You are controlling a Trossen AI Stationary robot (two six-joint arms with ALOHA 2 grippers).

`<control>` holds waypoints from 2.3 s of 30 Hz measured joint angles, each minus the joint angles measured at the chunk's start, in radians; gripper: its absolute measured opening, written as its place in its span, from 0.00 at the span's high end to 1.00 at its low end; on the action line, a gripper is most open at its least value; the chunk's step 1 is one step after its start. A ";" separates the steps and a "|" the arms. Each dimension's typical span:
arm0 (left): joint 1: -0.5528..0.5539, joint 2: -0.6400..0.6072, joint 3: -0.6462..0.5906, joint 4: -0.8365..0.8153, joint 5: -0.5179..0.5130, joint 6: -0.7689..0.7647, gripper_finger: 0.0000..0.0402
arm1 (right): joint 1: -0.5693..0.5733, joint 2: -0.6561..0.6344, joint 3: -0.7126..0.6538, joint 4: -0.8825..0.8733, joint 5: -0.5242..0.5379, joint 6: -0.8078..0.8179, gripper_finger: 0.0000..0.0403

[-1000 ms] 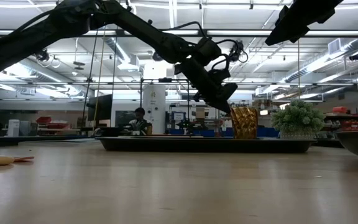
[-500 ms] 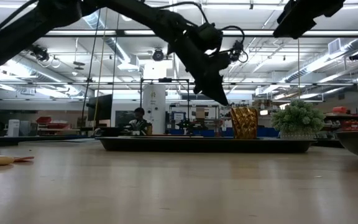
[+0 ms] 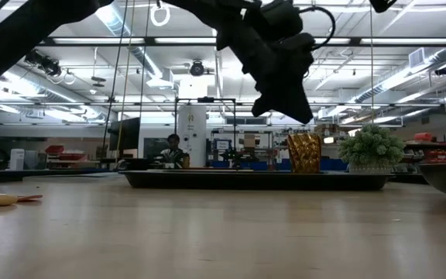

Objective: Pick and place plate/cup/fork/spoon on tray
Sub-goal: Put the black plate on the black tray

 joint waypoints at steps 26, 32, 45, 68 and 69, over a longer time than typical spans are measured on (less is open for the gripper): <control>-0.306 0.095 0.002 0.246 -0.236 -0.599 0.62 | 0.065 -0.024 0.000 0.019 0.009 -0.009 0.71; -0.357 0.123 -0.001 0.278 -0.235 -0.626 0.62 | 0.067 -0.018 0.000 0.030 0.023 -0.017 0.71; -0.367 0.188 0.002 0.380 -0.231 -0.688 0.62 | 0.067 -0.005 0.000 0.039 0.022 -0.028 0.71; -0.358 0.221 0.000 0.442 -0.205 -0.692 0.64 | 0.081 0.022 0.000 0.048 0.022 -0.035 0.71; -0.356 0.221 0.000 0.442 -0.207 -0.690 0.65 | 0.085 0.022 0.000 0.051 0.022 -0.035 0.71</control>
